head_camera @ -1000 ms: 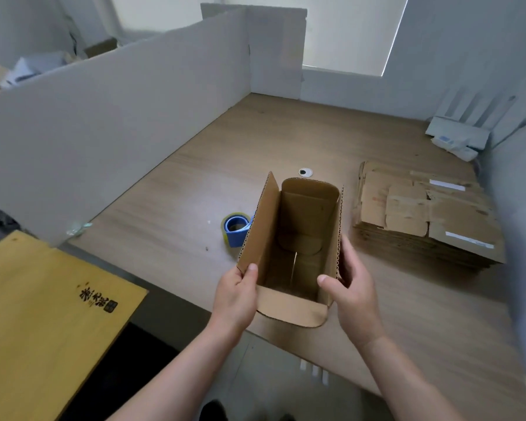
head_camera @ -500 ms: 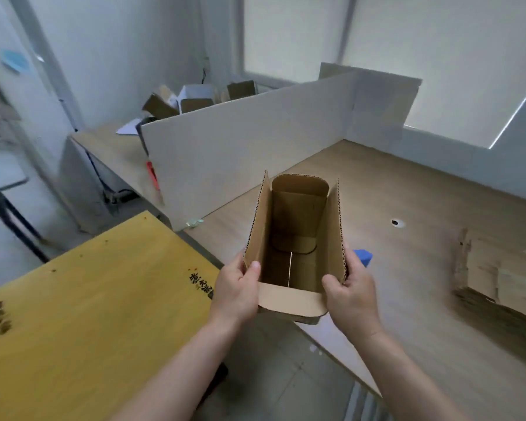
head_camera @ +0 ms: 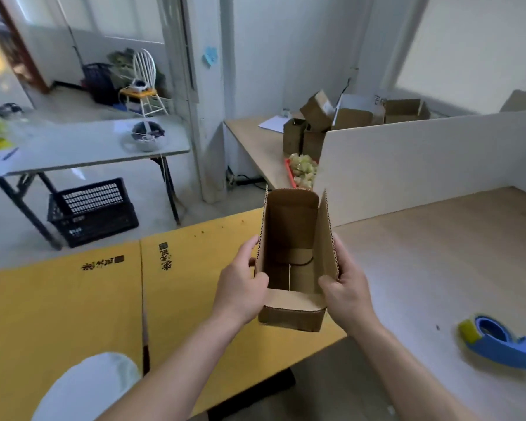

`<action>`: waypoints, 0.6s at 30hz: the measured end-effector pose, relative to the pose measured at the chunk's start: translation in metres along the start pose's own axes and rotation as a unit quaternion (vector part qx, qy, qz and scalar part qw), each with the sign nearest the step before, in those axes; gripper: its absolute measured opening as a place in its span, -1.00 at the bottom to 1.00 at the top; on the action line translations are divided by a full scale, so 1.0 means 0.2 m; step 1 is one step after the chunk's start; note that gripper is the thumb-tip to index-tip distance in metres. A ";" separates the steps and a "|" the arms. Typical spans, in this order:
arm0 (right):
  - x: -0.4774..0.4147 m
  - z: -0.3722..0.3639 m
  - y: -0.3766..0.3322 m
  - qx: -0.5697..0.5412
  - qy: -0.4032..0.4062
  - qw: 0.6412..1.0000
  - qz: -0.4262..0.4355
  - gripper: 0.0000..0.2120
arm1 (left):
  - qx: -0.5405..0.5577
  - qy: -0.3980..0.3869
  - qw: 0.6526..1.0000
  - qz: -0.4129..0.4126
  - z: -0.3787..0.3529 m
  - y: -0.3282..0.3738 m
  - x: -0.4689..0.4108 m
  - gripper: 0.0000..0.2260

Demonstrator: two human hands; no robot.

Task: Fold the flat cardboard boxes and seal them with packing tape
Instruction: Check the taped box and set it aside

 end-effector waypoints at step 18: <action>-0.74 -0.56 0.21 0.051 -0.196 0.979 -0.011 -0.08 | -0.088 0.113 0.988 0.051 -0.18 -0.17 -0.64 -0.37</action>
Point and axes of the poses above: each hand's wrist, its own x-axis away from the middle knuckle, its own z-axis out of the back of the hand, y = z × x, the point moved 8 cm from there along -x, towards the middle knuckle, and after that the axes turned 13 degrees about y, right-handed, at the moved point
